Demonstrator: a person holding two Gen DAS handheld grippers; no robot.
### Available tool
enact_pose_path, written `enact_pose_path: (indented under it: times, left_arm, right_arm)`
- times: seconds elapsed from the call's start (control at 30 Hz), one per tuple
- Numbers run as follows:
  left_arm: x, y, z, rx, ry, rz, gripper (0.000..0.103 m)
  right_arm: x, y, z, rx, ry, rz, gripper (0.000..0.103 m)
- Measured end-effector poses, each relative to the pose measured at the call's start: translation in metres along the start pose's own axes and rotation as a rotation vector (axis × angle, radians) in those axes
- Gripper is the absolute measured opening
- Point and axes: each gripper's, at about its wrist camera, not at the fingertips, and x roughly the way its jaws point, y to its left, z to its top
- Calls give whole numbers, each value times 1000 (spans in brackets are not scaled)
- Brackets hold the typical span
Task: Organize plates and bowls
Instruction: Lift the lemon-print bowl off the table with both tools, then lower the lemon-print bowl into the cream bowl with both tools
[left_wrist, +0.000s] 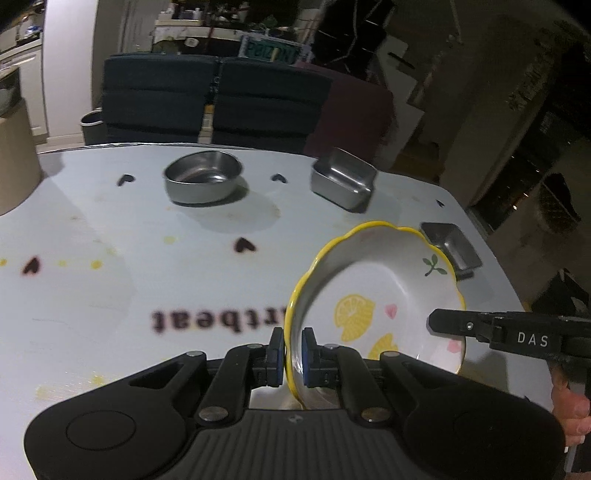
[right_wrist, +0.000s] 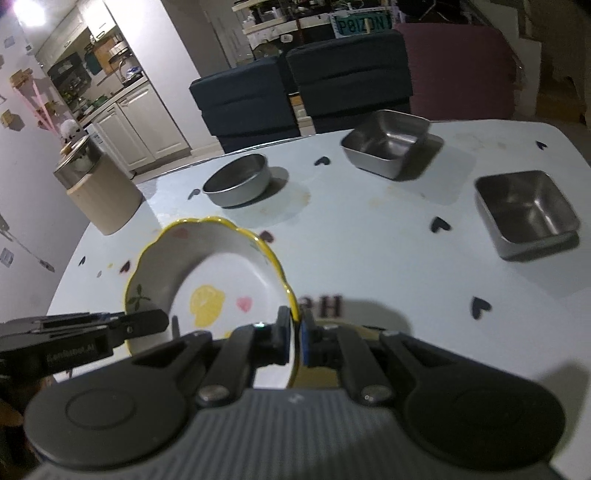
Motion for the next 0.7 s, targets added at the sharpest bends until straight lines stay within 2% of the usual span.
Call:
enact_pose_path:
  times: [0.37, 0.7]
  left_arm:
    - [15, -26, -23, 48, 98, -43, 9]
    - [30, -40, -41, 94, 174, -55, 9]
  right_arm:
    - [-20, -28, -28, 28, 57, -49, 7]
    - [-14, -40, -47, 33, 136, -100, 8]
